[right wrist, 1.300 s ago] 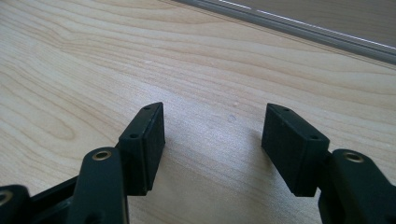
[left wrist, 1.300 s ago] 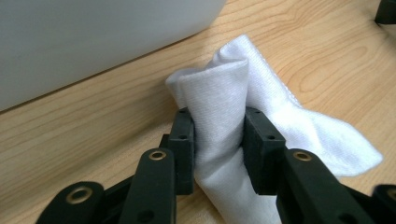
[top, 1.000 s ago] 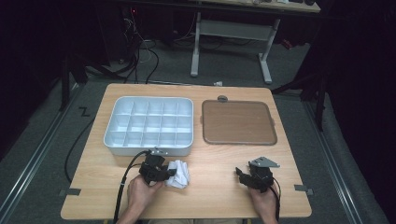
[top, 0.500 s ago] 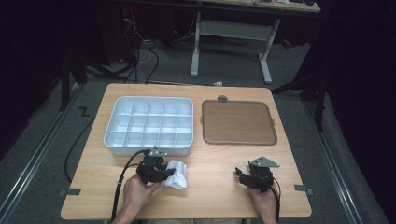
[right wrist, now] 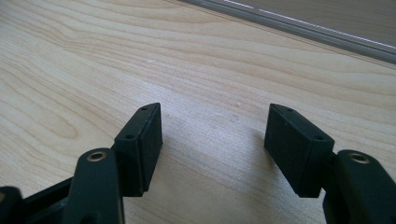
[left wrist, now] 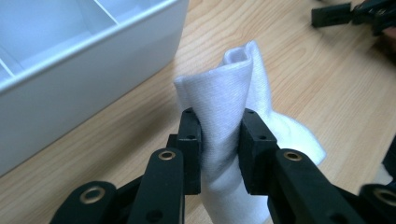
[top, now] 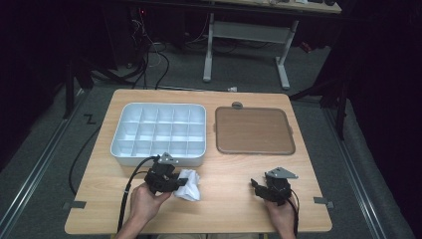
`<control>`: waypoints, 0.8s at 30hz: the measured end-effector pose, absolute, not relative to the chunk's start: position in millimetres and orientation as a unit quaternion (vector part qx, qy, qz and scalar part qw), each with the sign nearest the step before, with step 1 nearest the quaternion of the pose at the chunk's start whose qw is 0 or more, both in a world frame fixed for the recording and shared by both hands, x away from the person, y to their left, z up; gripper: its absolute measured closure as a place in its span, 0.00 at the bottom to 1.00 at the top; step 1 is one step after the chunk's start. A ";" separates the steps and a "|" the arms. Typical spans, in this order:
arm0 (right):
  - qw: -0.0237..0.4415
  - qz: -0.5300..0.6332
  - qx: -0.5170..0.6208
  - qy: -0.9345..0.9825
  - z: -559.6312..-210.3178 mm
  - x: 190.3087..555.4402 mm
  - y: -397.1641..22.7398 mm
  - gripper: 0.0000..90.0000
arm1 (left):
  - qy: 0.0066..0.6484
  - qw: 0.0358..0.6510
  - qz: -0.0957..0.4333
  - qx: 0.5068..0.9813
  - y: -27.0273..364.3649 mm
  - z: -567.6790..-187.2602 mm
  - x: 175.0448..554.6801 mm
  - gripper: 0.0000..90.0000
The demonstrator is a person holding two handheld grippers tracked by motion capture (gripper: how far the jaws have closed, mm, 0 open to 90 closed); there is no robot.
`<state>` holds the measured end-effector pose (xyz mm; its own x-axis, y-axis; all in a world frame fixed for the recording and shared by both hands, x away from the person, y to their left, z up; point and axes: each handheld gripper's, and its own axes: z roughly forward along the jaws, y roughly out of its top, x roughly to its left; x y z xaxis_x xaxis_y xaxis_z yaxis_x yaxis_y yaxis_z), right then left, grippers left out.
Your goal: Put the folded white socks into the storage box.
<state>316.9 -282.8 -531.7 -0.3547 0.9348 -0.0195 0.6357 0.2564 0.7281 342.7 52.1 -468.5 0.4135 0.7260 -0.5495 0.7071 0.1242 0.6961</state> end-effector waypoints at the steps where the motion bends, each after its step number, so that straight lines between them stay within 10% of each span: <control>1: 0.233 0.321 0.518 0.758 -531.7 316.9 -282.8 0.41 | 0.542 0.520 0.009 0.661 52.8 -466.9 343.3 0.81; 24: 0.232 0.322 0.518 0.758 -531.7 317.0 -282.7 0.41 | 0.544 0.561 0.014 0.624 83.4 -415.7 360.4 0.81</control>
